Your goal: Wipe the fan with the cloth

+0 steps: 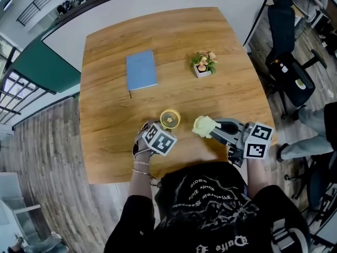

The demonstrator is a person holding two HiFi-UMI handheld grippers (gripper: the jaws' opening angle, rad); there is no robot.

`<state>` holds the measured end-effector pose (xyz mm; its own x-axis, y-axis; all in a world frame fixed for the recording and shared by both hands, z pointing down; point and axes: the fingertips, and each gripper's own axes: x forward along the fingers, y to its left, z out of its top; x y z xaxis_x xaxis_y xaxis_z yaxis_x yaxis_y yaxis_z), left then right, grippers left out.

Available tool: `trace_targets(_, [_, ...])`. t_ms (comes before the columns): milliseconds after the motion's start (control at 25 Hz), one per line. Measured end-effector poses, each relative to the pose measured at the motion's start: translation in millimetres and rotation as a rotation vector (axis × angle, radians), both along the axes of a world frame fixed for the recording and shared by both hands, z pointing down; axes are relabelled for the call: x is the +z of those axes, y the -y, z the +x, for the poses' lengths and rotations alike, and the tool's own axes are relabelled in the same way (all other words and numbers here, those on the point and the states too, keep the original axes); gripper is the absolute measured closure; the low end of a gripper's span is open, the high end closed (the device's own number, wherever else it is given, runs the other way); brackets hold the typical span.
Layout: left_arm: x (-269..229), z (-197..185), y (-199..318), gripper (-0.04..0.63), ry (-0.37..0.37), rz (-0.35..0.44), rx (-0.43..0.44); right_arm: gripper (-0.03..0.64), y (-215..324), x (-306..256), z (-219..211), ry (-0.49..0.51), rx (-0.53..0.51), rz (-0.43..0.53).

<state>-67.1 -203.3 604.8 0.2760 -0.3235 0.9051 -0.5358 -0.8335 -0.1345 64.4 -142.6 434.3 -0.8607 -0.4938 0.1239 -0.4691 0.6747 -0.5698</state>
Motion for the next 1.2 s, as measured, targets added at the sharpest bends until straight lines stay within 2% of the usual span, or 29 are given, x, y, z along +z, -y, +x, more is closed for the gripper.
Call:
trace_targets(160, [9.8,4.2,1.0,0.396,0.041,-0.023,0.048,0.56,-2.7,6.7,1.5,0.002,0.009,-0.019])
trace_targets(320, [14.0,5.0,0.5,0.396,0.03,-0.051,0.046,0.56,-4.1,11.1,5.3,0.001,0.019,-0.036])
trace_targets(520, [12.6,3.6,0.2,0.396,-0.045,-0.04,0.024,0.56,-1.8,18.5,2.6,-0.02,0.029,-0.055])
trace_targets(640, [12.1,1.2,1.4,0.396,-0.104,-0.04,-0.025,0.56,-1.7,24.1,-2.4,-0.044,0.017,-0.064])
trace_targets(800, [10.1,-3.5,3.4,0.351,-0.152,-0.025,-0.091,0.558,0.4,26.0,-4.4,-0.065,0.026,-0.062])
trace_targets(840, [9.9,-4.4,2.6,0.319,-0.167,-0.027,-0.107,0.558,2.6,27.2,-2.7,-0.079,0.05,-0.057])
trace_targets(920, [5.9,-5.6,1.9,0.296,-0.214,-0.016,-0.162,0.557,11.6,30.4,5.6,-0.136,0.152,-0.033])
trace_targets(1040, [-12.5,-2.6,1.9,0.298,-0.336,0.05,-0.277,0.557,26.8,37.1,21.1,-0.26,0.336,0.021])
trace_targets(1200, [-37.4,2.0,-9.3,0.296,-0.484,0.087,-0.372,0.555,27.0,46.3,16.2,-0.365,0.352,0.057])
